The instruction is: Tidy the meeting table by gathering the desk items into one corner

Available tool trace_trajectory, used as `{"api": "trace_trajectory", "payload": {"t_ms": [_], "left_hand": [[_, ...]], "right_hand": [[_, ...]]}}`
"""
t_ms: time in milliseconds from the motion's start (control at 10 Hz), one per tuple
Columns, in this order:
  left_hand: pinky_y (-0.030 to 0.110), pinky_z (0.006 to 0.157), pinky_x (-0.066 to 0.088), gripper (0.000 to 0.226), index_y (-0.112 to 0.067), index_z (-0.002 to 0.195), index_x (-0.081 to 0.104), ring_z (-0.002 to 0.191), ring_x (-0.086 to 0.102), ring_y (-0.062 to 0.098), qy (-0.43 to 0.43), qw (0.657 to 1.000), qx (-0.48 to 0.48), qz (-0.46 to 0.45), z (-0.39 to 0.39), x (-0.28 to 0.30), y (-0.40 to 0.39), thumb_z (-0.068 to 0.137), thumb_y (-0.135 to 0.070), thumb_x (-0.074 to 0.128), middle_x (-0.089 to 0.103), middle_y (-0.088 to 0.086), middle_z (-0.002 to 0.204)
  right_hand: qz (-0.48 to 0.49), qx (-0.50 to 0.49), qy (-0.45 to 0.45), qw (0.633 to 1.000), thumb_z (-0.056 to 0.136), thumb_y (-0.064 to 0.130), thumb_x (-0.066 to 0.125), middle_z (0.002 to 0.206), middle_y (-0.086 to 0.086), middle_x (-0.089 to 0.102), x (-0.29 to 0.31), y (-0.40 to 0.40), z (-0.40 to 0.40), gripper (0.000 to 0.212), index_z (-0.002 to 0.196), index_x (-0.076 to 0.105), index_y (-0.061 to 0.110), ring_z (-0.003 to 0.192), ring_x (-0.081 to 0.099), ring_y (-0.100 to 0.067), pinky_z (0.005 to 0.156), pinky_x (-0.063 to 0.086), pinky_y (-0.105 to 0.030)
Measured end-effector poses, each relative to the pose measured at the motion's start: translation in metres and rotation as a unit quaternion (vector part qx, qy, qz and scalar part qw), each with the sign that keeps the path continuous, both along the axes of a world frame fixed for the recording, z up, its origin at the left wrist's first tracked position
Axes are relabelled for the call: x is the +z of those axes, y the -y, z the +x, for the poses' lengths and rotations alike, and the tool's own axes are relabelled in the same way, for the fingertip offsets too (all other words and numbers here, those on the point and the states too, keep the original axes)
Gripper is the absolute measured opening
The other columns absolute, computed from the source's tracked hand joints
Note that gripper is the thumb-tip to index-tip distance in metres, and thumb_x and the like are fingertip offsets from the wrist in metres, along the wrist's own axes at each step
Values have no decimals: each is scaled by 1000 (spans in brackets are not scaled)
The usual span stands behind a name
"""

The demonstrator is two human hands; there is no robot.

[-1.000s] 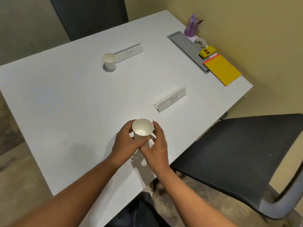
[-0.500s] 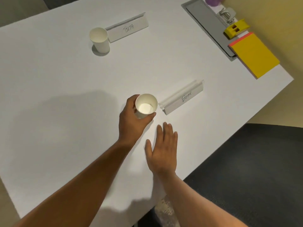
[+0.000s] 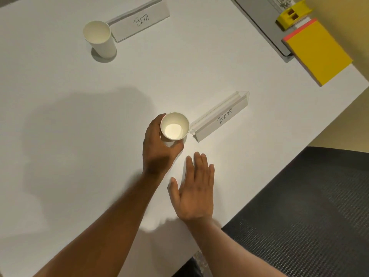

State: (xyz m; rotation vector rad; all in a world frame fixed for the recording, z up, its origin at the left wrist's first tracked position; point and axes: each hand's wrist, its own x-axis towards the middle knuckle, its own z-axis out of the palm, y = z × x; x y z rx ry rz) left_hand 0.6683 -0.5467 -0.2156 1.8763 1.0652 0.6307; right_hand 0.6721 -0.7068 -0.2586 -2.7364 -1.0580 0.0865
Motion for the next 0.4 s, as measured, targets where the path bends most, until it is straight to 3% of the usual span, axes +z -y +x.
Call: {"api": "trace_trajectory", "payload": {"t_ms": [100, 200, 300, 400], "left_hand": [[39, 107, 57, 78, -19, 143, 54, 128, 62, 19, 1, 1000, 4, -1, 1, -2, 0, 77, -32, 93, 65, -2, 142], [20, 109, 52, 89, -18, 150, 48, 132, 56, 10, -2, 1000, 10, -16, 1, -3, 1, 74, -33, 93, 59, 1, 149], [-5, 99, 38, 108, -15, 158, 35, 128, 45, -1, -6, 1000, -13, -1, -3, -7, -1, 70, -33, 95, 49, 6, 153], [2, 105, 40, 115, -17, 161, 29, 134, 47, 5, -24, 999, -32, -5, -14, -2, 3, 70, -34, 97, 39, 3, 160]], "right_hand": [[-4, 3, -6, 1000, 100, 60, 42, 176, -5, 12, 0, 0, 0, 77, 162, 30, 17, 164, 4, -27, 133, -2, -49], [-5, 5, -7, 1000, 100, 60, 42, 176, -5, 11, 3, 0, 1, 77, 163, 29, 17, 164, 3, -27, 133, -2, -49], [-6, 9, 4, 1000, 101, 60, 40, 176, -6, 12, 2, 0, 1, 76, 163, 29, 17, 164, 2, -26, 132, -4, -48], [-3, -2, 8, 1000, 101, 61, 39, 175, -5, 15, 3, -1, 2, 75, 162, 30, 18, 164, 1, -25, 133, -6, -47]]}}
